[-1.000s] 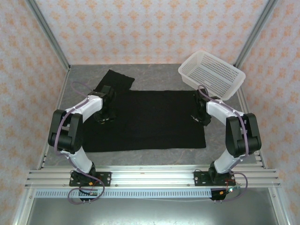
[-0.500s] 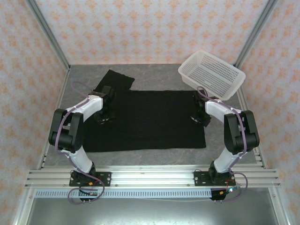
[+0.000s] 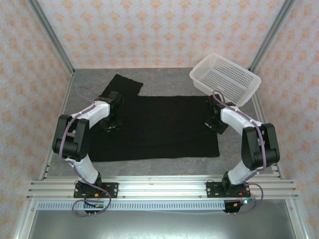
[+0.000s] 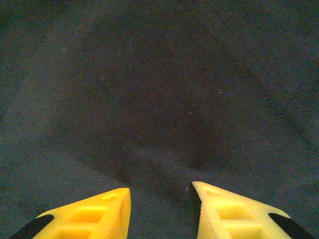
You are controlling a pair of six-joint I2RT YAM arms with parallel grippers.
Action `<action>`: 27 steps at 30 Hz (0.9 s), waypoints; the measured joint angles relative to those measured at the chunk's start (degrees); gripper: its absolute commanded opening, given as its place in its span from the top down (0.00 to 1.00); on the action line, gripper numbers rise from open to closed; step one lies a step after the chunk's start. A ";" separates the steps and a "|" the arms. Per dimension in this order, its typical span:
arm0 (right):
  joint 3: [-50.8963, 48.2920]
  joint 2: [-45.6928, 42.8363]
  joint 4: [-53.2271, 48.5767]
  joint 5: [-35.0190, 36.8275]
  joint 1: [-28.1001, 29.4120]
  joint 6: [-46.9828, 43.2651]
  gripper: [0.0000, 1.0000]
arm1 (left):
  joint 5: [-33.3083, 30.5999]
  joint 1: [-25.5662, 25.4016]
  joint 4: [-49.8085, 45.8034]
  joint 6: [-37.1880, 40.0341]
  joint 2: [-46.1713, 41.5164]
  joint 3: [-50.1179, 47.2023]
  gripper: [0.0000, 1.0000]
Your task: Fold and stack the t-shirts
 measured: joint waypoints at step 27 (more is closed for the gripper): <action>8.33 12.63 -4.57 7.56 0.00 1.20 0.47 | -1.22 0.26 -0.68 -0.66 -3.78 0.63 0.63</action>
